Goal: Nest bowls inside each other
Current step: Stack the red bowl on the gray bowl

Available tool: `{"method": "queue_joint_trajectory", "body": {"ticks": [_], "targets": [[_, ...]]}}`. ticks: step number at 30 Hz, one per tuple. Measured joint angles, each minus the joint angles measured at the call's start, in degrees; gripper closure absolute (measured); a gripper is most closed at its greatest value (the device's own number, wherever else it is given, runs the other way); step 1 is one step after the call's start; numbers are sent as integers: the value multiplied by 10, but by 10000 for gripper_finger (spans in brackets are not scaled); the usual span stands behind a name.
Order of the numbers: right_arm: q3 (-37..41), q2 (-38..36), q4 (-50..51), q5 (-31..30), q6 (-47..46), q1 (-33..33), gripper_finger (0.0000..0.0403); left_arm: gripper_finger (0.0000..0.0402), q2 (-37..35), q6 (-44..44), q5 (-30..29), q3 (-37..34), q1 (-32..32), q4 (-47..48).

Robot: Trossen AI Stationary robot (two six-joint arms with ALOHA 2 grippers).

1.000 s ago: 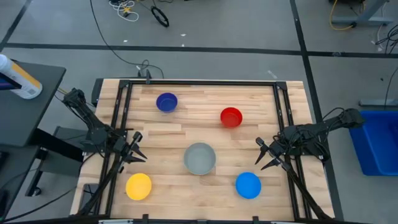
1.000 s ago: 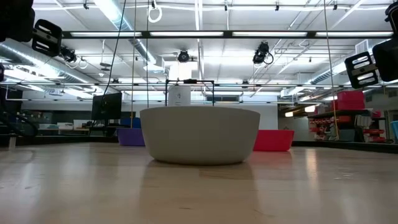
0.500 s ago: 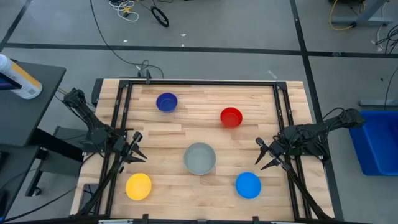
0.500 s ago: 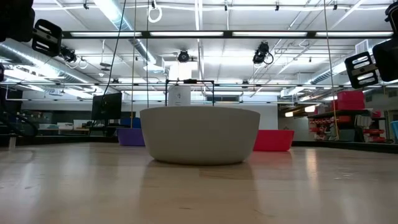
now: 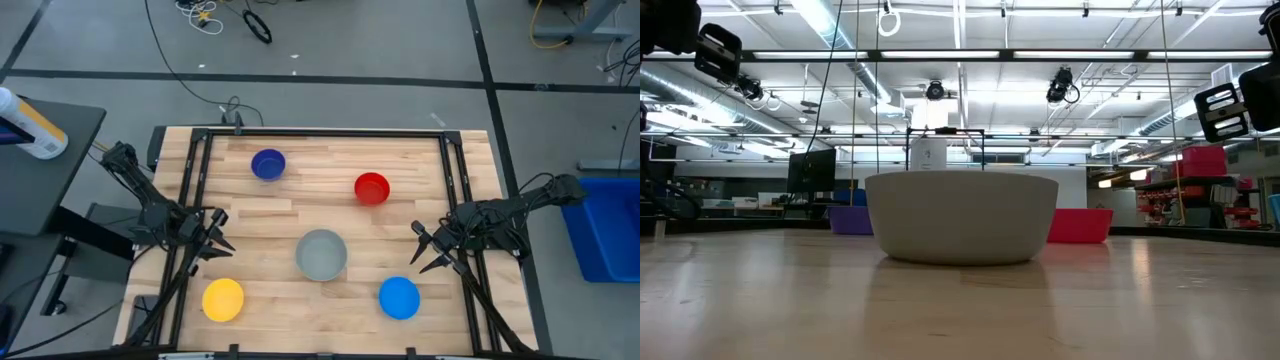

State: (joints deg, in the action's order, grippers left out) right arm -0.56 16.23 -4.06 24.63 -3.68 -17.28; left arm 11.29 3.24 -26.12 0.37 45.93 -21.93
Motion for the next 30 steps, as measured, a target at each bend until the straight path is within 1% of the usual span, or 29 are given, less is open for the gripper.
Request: {"method": "queue_joint_trajectory", "body": {"ticks": [4, 7, 11, 13, 17, 19, 21, 23, 25, 30], "targets": [[0, 0, -3, -2, -4, 0, 243, 336, 0, 6, 0, 0, 0, 1], [0, 0, -12, -21, -18, 0, 243, 336, 0, 9, -2, 0, 0, -3], [0, 0, -20, -30, -19, 0, 240, 336, 0, 10, -1, 0, 0, -3], [0, 0, -46, -77, -34, 0, 241, 336, 0, 11, -7, 0, 0, -3], [0, 0, -118, -203, -78, 0, 246, 336, 0, 9, -4, 0, 0, 1], [0, 0, -140, -240, -83, 0, 246, 336, 1, -7, 1, 0, 0, 7], [0, 1, -151, -278, -84, 0, 246, 336, 1, -24, -7, 0, 0, 7], [0, 1, -146, -320, -84, 0, 247, 336, 1, -38, -29, 0, 0, 6], [0, 3, -127, -348, -85, 0, 248, 336, 1, -41, -64, 0, 0, 4], [0, 4, -116, -375, -85, 0, 247, 336, 1, 6, -152, 0, 0, 5]]}}
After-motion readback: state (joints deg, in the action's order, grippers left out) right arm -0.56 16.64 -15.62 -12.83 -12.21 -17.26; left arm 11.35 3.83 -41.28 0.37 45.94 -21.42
